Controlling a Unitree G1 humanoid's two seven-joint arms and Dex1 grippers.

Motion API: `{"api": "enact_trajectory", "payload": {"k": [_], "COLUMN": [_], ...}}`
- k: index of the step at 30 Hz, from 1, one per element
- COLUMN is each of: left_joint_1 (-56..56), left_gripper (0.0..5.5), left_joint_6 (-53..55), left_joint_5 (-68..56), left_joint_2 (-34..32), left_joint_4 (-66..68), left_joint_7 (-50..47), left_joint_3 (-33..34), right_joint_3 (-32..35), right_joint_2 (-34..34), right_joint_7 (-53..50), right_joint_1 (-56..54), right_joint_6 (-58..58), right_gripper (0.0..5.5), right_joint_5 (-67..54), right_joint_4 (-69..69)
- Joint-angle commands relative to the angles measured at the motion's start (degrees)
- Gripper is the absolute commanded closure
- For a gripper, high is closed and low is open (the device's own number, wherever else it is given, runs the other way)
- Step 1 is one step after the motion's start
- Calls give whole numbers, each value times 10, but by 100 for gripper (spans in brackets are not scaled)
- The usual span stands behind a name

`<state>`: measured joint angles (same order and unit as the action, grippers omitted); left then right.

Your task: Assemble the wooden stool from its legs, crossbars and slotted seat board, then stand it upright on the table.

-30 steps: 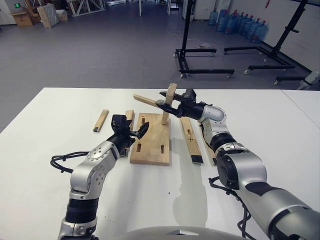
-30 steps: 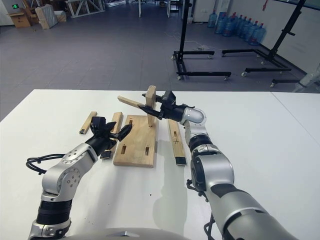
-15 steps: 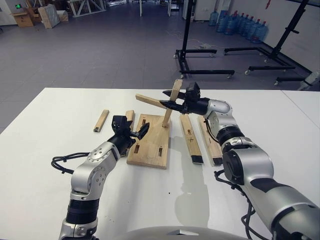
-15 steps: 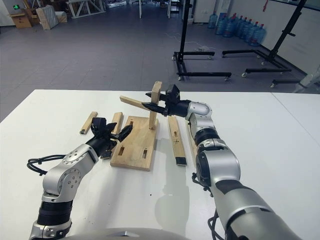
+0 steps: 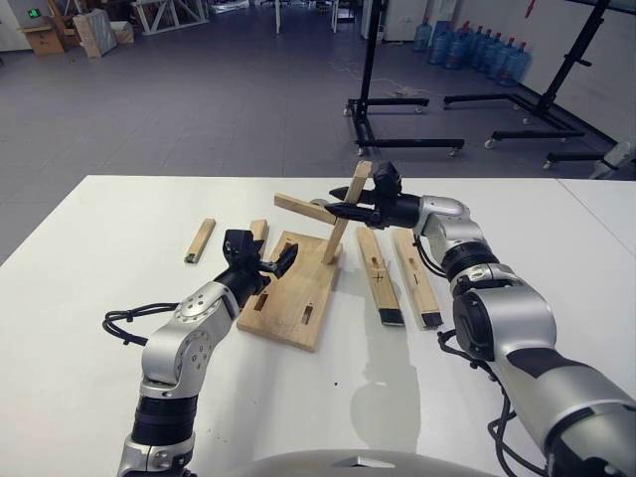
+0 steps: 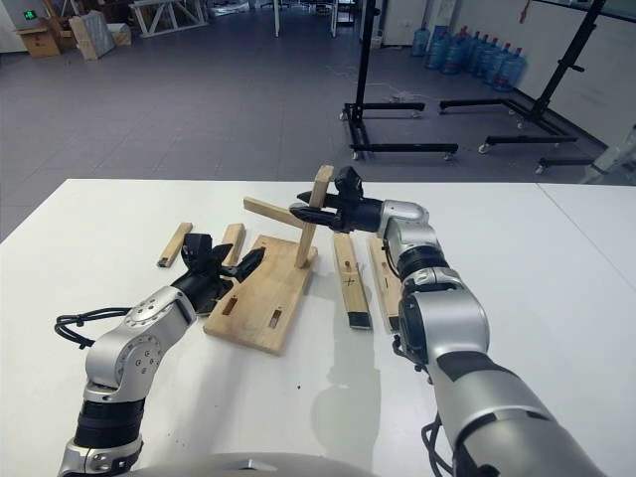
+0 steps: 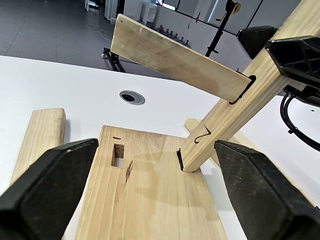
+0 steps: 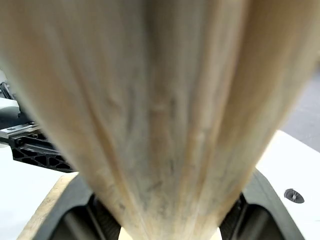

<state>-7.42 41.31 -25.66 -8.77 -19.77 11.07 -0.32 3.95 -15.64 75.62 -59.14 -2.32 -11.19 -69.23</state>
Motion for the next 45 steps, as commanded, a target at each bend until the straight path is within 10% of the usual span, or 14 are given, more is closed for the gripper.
{"api": "enact_trajectory", "payload": {"k": [1, 10, 23, 31, 37, 45], "left_joint_1": [-1, 2, 0, -38, 51, 66], "left_gripper": [124, 124, 124, 124, 124, 124], "left_joint_6": [2, 3, 3, 10, 46, 39], "left_joint_5": [5, 7, 6, -27, -84, -82], "left_joint_2": [3, 4, 4, -33, -20, 3], "left_joint_4": [-2, -3, -3, -10, -110, -91], "left_joint_7": [-1, -1, -2, 14, -50, -98], "left_joint_3": [-4, -5, -4, 71, 199, 208], "right_joint_3": [-23, -7, 13, 42, 155, 96], "right_joint_2": [2, 7, -6, -156, -78, 45], "right_joint_7": [-31, -53, -22, 23, -319, -545], "right_joint_1": [29, 25, 19, 154, 478, 521], "right_joint_6": [34, 36, 68, 75, 335, 568], "right_gripper": [344, 344, 102, 65, 65, 65], "right_joint_5": [38, 22, 20, 4, 21, 105], "right_joint_4": [-26, -24, -17, 119, 788, 880]}}
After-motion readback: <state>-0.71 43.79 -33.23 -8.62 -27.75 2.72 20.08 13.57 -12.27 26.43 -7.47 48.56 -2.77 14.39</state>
